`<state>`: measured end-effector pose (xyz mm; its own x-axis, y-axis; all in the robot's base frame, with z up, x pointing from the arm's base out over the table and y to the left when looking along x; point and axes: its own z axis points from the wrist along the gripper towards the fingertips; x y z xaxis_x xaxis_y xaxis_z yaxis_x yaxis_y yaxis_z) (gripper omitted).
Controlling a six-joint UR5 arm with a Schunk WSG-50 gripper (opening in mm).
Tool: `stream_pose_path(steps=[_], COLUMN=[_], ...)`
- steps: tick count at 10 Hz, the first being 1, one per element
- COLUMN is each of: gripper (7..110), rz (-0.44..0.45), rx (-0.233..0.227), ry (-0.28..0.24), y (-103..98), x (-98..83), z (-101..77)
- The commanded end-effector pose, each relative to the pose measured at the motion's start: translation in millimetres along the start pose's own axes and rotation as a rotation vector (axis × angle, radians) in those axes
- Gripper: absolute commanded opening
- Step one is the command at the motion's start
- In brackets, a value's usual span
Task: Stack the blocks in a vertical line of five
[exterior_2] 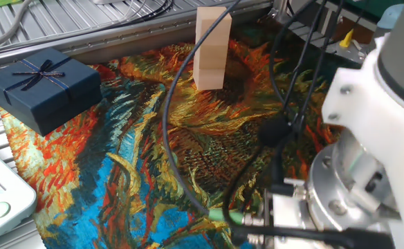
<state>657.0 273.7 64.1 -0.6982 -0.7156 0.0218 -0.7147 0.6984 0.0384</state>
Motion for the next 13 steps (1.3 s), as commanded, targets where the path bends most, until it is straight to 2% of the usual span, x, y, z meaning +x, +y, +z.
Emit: stream_pose_path(steps=[1, 2, 3, 6, 9, 10, 11, 13], gripper=[88, 88, 88, 88, 88, 88, 88, 88], rz=[0.044, 0.079, 0.090, 0.120, 0.129, 0.129, 0.141, 0.175], rx=[-0.034, -0.014, 0.010, 0.039, 0.045, 0.035, 0.021, 0.028], ry=[-0.046, -0.072, -0.075, -0.114, -0.100, -0.094, -0.074, -0.019], y=[-2.5, -7.1, -9.5, -3.7, 5.2, 8.8, 16.6, 22.2], x=[-25.4, -33.2, -32.7, -17.5, -10.8, -14.1, -16.4, -20.4], z=[-0.8, 8.8, 12.9, 10.7, 19.6, 21.0, 18.4, 10.2])
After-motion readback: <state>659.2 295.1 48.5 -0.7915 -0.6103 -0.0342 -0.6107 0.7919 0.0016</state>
